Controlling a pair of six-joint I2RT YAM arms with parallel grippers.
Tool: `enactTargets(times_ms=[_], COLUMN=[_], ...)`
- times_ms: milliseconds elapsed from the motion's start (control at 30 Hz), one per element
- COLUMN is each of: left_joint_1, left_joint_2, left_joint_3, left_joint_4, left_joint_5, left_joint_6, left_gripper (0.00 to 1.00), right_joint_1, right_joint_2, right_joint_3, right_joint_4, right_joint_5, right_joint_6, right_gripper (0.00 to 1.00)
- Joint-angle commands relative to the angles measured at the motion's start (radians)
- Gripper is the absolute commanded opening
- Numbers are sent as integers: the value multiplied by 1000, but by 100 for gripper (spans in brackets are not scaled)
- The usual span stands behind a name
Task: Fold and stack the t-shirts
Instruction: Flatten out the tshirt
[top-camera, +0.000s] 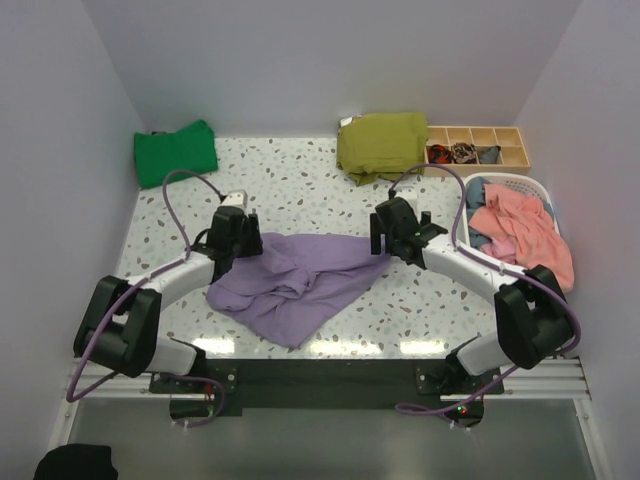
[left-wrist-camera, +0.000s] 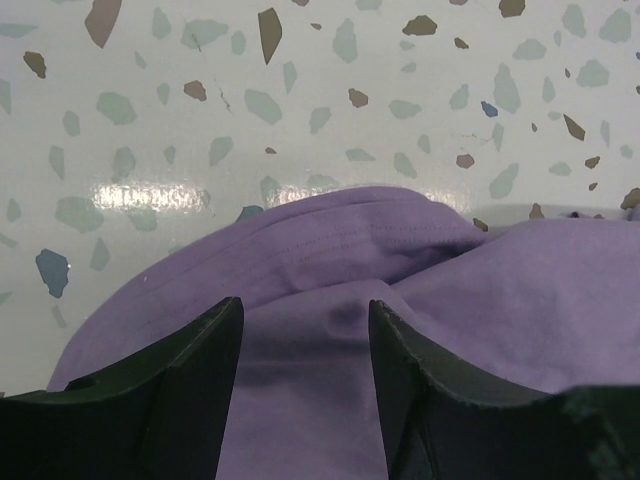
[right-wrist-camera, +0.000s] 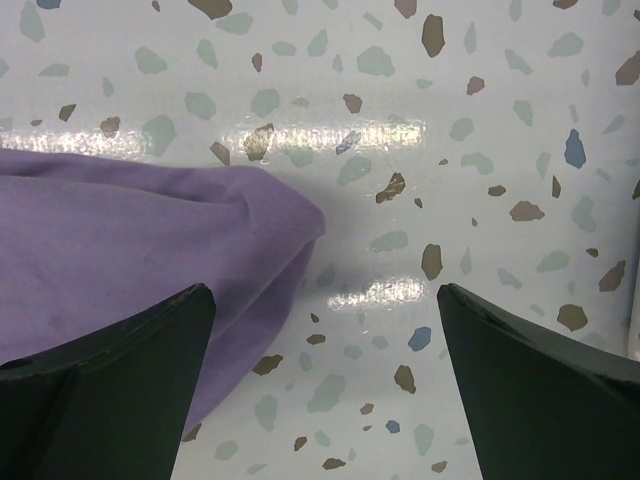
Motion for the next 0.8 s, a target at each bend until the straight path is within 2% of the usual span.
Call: enactTargets(times_ms=[0, 167, 233, 267, 300, 400, 567, 767], left_joint_1=[-3, -3, -3, -3, -3, -3, -3, -2], left_joint_2=[38, 89, 118, 127, 132, 132, 19, -140], left_joint_3=[-14, -15, -5, 0, 8, 35, 115, 357], left_joint_4=[47, 71, 81, 82, 82, 74, -2, -208], left_joint_5=[39, 63, 80, 79, 79, 82, 74, 24], left_joint_6=[-21, -23, -15, -17, -20, -9, 26, 95], left_gripper=[58, 56, 30, 11, 0, 0, 0, 0], right_joint_1=[-4, -7, -9, -9, -9, -12, -26, -38], right_joint_2=[20, 25, 20, 19, 16, -1, -32, -49], right_joint_3=[6, 9, 9, 9, 6, 1, -3, 0], right_joint_4=[24, 22, 19, 17, 17, 11, 4, -2], right_joint_5=[1, 5, 8, 15, 18, 28, 35, 51], right_joint_6=[-5, -5, -3, -2, -2, -3, -8, -5], right_gripper=[99, 99, 99, 99, 99, 99, 99, 99])
